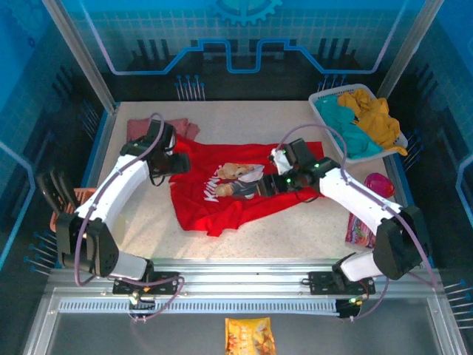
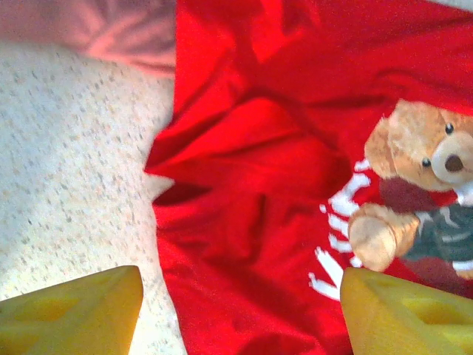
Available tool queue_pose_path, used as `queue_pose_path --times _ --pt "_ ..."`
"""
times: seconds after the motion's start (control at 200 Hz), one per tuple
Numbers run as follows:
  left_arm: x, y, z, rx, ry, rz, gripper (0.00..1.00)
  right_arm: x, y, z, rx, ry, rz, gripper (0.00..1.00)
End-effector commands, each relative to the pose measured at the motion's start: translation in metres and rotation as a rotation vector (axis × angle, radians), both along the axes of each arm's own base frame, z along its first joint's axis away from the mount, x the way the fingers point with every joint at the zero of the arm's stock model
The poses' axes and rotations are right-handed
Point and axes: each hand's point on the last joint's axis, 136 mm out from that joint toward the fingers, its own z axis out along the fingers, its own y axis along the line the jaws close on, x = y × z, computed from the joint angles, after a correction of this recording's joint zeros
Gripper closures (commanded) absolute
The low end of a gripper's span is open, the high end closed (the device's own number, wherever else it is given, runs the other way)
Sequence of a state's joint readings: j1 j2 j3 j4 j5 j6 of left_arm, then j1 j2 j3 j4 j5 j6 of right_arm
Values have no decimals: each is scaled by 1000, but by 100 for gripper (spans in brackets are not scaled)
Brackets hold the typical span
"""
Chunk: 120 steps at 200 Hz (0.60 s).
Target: Fold and stack the t-shirts
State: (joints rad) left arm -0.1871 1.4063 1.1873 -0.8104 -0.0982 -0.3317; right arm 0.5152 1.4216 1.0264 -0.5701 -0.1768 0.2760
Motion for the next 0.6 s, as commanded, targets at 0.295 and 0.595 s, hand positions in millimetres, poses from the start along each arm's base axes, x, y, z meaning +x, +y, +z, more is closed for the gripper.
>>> queue_pose_path --times 0.295,0.595 --pt "-39 -15 3 -120 29 -9 30 -1 81 -46 19 3 198 50" --pt "-61 -25 8 -209 38 -8 44 6 104 -64 27 40 236 60"
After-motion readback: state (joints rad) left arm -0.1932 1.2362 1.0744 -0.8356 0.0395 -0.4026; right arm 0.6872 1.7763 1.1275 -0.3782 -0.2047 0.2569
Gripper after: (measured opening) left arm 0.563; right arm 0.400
